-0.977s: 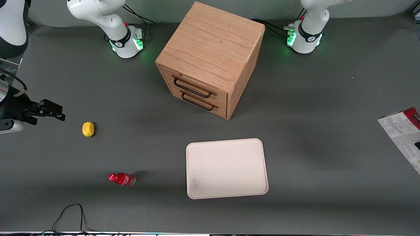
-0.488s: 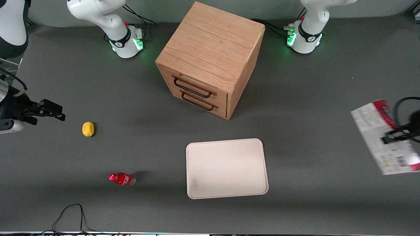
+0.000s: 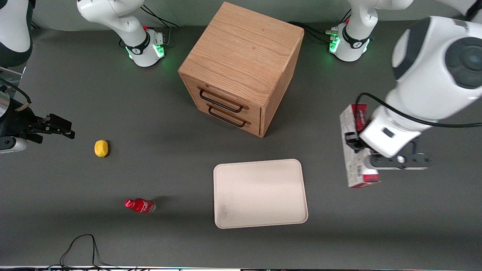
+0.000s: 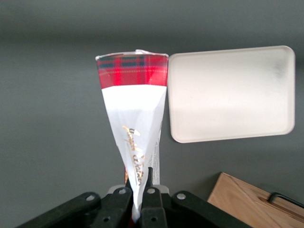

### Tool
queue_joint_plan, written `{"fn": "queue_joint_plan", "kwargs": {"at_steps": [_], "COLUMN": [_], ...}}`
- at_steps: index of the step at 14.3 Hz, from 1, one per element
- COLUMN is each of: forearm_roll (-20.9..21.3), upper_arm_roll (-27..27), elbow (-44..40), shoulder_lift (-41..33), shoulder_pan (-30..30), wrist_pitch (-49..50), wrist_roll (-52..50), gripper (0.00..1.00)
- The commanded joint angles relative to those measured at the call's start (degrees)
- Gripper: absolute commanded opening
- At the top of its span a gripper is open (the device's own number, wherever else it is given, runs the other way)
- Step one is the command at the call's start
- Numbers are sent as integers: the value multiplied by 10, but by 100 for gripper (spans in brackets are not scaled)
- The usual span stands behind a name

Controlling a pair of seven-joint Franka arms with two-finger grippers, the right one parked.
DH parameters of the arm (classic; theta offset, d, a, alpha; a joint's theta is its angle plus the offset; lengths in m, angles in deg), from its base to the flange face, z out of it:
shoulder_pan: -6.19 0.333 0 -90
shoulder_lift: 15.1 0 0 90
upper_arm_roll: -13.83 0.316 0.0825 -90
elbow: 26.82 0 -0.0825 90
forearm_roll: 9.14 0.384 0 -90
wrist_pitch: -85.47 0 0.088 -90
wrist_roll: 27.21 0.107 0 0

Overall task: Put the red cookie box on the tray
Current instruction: 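Carry the cookie box over the white tray's edge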

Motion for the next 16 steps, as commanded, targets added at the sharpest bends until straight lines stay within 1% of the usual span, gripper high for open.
{"fn": "queue_joint_plan", "kwargs": {"at_steps": [1, 3, 7, 10, 16], "forearm_roll": [8, 11, 15, 18, 25], "upper_arm_roll": [11, 11, 9, 10, 10], "elbow": [5, 3, 7, 13, 62], "shoulder_lift": [-4, 8, 43, 100, 177], "shoulder_pan": [-48, -71, -74, -73, -71], "wrist_pitch": [-7, -30, -50, -125, -261], "wrist_roll": [-30, -81, -84, -90, -91], "gripper": [0, 0, 0, 0, 0]}}
